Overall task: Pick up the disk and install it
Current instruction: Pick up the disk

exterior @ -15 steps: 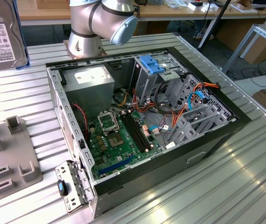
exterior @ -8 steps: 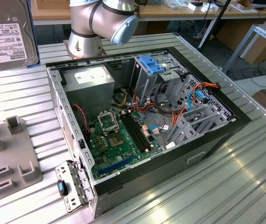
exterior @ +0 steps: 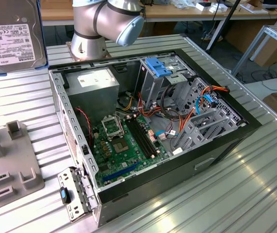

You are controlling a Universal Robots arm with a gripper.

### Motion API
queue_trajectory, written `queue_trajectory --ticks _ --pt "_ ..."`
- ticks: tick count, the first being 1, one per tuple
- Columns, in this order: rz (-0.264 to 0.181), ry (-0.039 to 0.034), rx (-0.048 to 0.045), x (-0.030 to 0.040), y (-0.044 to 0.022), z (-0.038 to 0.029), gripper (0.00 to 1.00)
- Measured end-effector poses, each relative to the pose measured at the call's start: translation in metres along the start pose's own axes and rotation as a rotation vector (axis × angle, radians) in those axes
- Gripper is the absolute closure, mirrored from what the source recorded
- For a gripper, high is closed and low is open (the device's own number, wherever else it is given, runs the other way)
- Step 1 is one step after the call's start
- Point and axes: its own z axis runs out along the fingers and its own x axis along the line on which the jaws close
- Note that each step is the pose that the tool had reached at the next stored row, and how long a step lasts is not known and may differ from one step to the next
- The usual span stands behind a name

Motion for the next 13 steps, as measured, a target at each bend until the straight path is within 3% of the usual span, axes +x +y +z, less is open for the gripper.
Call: queue_trajectory --ticks 4,10,13 --pt "0.0 0.0 0.0 0.0005 -0.0092 0.0 0.63" --pt "0.0 0.0 0.0 0.001 -0.0166 0.0 0.63" --pt "0.0 0.0 0.0001 0.0017 -0.0281 0.0 0.63"
